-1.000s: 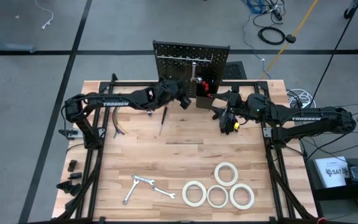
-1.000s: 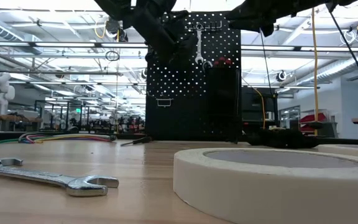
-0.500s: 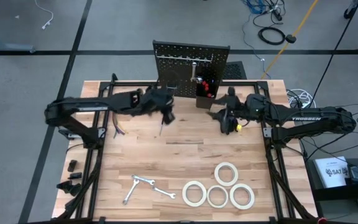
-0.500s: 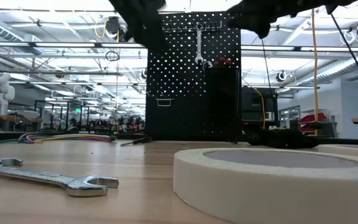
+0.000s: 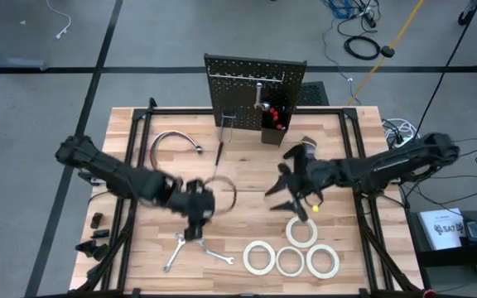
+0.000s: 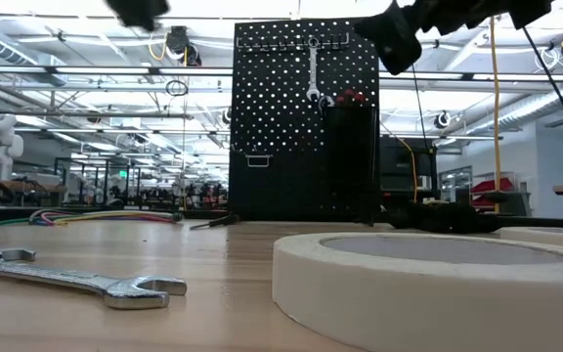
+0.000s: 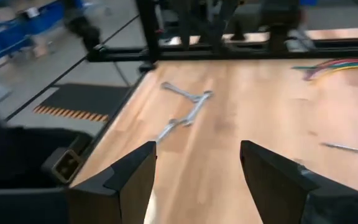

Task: Hang tools onto peg board
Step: Hang the silver wrench on the peg board

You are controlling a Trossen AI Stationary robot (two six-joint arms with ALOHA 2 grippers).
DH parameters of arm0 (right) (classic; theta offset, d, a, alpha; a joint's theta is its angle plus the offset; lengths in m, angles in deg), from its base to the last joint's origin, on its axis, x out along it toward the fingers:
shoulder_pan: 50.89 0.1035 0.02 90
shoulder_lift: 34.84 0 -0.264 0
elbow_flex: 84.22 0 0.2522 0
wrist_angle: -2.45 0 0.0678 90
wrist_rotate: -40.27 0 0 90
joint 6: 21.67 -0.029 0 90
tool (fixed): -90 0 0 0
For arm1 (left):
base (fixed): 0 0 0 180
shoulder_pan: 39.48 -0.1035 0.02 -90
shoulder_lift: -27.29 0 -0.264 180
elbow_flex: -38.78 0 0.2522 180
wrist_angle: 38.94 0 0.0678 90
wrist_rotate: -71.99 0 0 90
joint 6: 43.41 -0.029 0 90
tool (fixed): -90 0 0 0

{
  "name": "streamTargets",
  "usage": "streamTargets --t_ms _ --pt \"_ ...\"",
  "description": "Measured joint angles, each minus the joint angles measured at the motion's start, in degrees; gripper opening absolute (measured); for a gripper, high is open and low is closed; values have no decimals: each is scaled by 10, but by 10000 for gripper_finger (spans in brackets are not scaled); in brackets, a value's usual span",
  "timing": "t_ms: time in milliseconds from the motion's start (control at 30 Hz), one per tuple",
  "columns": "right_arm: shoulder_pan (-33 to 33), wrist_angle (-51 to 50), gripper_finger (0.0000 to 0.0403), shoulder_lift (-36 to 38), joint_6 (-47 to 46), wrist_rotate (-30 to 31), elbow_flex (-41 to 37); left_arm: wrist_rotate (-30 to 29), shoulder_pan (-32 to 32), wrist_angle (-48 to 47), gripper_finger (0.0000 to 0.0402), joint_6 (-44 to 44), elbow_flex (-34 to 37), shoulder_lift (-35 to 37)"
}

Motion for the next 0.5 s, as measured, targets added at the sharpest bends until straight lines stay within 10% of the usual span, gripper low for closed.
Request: streamTargets --t_ms 500 --pt "146 117 228 -248 -36 74 88 -22 214 -115 161 222 0 -94"
